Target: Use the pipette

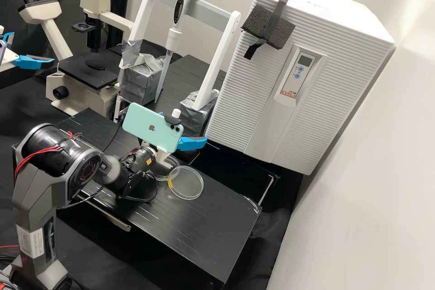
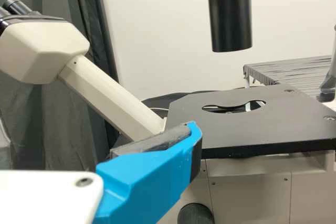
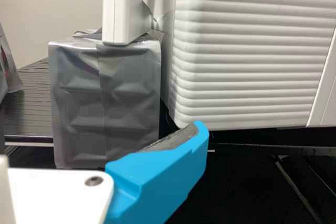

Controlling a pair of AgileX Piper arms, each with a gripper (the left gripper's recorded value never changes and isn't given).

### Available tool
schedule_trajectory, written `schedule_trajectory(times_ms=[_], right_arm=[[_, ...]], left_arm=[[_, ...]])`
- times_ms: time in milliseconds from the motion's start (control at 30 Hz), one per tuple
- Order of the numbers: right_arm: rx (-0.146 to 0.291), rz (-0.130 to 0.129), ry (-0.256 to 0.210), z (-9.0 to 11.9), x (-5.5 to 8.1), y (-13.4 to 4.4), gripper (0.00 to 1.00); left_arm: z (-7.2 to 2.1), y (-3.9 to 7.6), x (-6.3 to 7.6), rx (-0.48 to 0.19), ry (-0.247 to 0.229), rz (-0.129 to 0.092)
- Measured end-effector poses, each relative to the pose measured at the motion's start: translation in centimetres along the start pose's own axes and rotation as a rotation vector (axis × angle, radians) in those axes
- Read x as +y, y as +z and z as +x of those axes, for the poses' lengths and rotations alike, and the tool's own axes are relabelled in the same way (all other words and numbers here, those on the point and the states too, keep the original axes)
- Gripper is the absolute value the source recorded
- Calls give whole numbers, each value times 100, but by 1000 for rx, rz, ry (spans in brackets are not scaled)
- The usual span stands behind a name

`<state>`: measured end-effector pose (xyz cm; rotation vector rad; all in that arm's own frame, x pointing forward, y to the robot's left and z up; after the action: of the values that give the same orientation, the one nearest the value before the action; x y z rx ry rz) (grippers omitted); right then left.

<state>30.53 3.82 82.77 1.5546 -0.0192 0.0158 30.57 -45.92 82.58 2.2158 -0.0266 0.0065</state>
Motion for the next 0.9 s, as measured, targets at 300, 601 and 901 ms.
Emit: schedule_trajectory(times_ms=[300, 601, 901], right_arm=[[0, 0, 0, 0, 0, 0, 100], [0, 0, 0, 0, 0, 0, 100], [0, 0, 0, 0, 0, 0, 100]], left_arm=[[0, 0, 0, 0, 0, 0], [-80, 232, 183, -84, 60, -11], [-352, 665, 605, -287, 196, -48]])
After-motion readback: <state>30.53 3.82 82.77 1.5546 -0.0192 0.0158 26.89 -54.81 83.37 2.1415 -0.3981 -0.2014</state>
